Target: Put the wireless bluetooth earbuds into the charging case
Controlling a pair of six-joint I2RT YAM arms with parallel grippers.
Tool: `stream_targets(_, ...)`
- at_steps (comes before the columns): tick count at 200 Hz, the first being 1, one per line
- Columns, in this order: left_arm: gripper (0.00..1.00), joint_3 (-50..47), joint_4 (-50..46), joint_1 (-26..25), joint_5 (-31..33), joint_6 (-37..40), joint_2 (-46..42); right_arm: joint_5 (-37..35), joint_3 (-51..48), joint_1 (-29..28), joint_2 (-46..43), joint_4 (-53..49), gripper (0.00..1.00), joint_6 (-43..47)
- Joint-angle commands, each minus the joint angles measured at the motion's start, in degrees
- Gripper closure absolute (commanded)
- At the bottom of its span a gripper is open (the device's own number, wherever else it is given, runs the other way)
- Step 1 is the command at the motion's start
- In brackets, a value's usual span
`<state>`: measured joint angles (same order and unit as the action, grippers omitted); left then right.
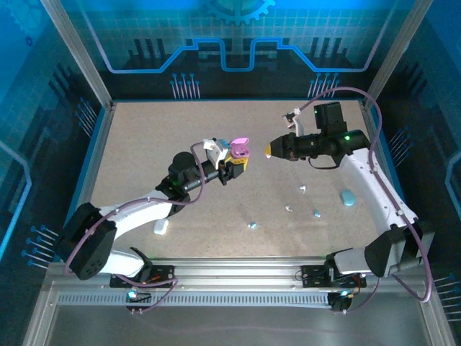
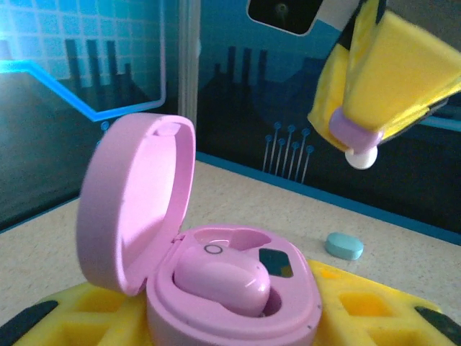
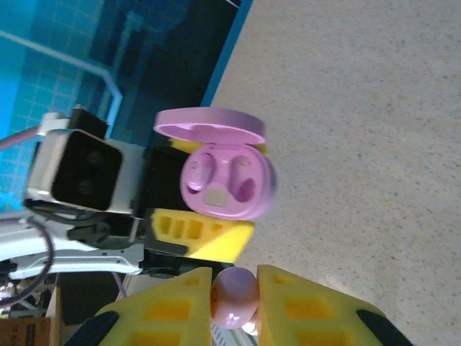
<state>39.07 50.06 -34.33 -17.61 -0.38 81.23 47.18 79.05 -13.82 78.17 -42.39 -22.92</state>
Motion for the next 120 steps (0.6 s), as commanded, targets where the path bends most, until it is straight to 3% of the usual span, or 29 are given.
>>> stream_targets(1, 0.56, -0.7, 11.1, 0.3, -5.0, -1.5, 1.8, 3.2, 2.0, -1.3, -0.4, 0.1, 0.8, -0.6)
stream_targets(120, 0.56, 1.2, 10.8, 0.1, -10.3, -3.4, 3.2, 0.8, 6.3, -5.9, 4.9, 2.3, 0.8, -0.5)
